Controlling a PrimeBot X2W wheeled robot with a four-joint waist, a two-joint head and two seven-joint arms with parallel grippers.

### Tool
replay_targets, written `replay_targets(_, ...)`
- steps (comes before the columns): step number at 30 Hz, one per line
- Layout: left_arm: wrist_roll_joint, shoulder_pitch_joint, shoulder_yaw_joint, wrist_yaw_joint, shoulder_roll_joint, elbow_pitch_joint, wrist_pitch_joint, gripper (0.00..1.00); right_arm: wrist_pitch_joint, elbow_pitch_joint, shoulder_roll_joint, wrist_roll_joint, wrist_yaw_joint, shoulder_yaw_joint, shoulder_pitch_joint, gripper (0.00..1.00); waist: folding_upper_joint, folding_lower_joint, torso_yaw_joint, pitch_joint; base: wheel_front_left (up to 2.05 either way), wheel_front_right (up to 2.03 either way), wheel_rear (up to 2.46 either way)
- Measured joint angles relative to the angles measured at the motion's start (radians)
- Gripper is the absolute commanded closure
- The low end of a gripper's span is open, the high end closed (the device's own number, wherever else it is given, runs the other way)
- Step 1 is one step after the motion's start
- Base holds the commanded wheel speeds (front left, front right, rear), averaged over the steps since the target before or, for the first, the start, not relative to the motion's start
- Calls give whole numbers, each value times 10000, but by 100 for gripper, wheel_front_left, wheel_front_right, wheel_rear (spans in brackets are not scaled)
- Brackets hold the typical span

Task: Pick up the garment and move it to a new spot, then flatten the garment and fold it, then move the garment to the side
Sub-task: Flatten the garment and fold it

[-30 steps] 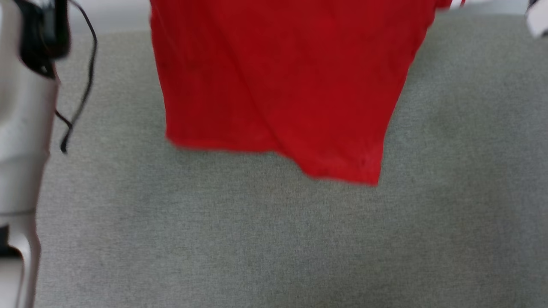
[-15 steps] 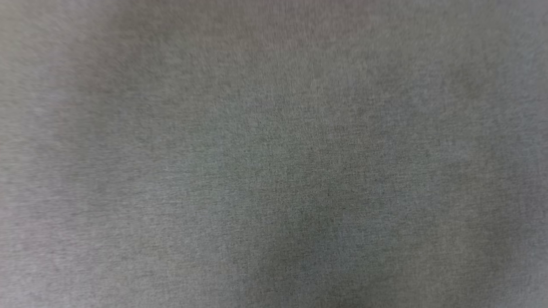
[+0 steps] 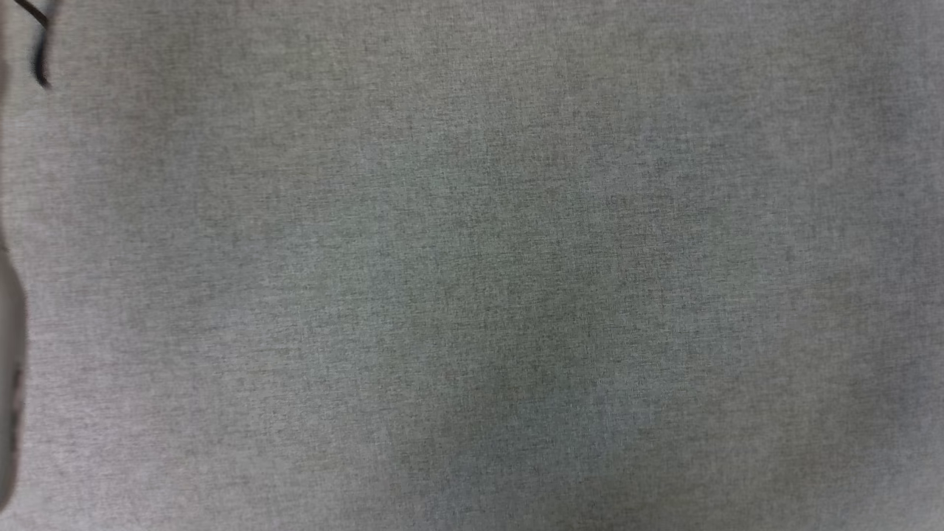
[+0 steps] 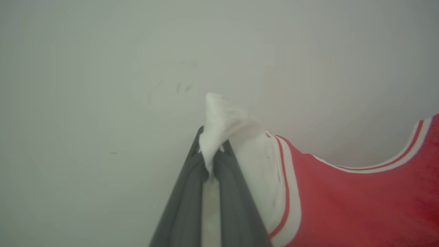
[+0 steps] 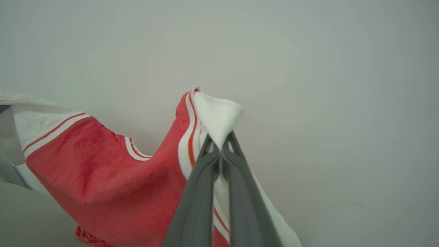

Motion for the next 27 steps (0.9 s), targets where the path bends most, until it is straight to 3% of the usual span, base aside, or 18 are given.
replay_targets(6,-382,825,82,-453,-485,1337,-345,100,-121,1208,134,418,-2,805,412,100,0,-1,98,-304,0,0,0)
replay_targets(12,-723,2361,353,-895,-867,1958,-456,100,-242,1774,35,1099,-2,1651,1919,100,0,-1,246,-1060,0,0,0)
replay_targets(20,-729,5939,1381,-1009,-828,487,-458,100,-704,1304,-395,2339,0,2732,4982,100,0,-3,405,-2584,0,0,0)
replay_targets(27,-533,9648,2546,-644,-851,-1787,-474,100,-1122,589,-867,3310,0,3243,7531,100,0,-3,441,-3989,0,0,0)
